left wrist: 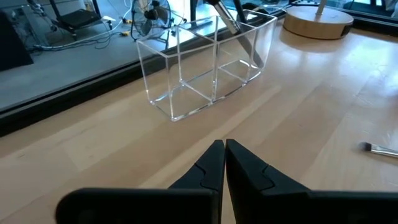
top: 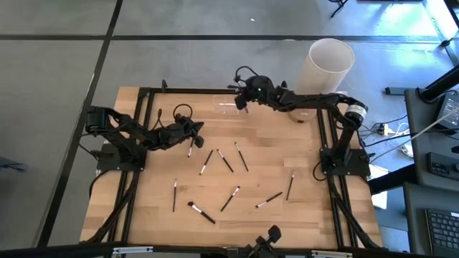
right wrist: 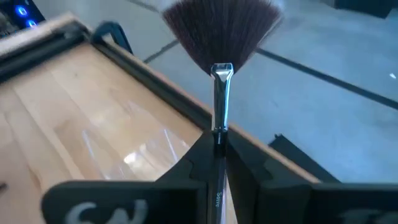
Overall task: Put items in baskets/containers
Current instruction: Put the black highlighter brush into the transparent organizer, then put the black powder brush into the transparent organizer
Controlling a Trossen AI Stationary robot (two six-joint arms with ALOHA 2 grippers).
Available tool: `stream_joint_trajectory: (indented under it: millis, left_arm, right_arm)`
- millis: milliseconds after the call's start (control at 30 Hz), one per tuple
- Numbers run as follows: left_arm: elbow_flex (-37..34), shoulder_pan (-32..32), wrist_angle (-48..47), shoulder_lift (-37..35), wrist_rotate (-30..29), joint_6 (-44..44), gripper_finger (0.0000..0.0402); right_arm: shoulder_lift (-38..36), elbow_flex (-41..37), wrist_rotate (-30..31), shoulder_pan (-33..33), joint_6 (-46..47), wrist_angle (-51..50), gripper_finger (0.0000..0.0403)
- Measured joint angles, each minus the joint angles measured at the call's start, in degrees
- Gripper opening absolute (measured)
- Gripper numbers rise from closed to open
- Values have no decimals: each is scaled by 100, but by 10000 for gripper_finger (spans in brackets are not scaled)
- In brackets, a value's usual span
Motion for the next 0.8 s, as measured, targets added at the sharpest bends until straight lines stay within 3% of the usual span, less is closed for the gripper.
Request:
stream_joint_trajectory:
  millis: [233, 533, 800]
  left_arm:
    - [0, 15, 0, 0, -4, 140, 11]
    - [0, -66, -20, -1, 3, 201, 24]
    - [0, -191, -355, 0, -9, 152, 44]
  right_arm:
    - [-7, -177, -39, 101, 14, -94, 45]
    - [-42, -177, -42, 153, 206, -162, 123]
    - [-787, -181, -321, 470, 208, -281, 129]
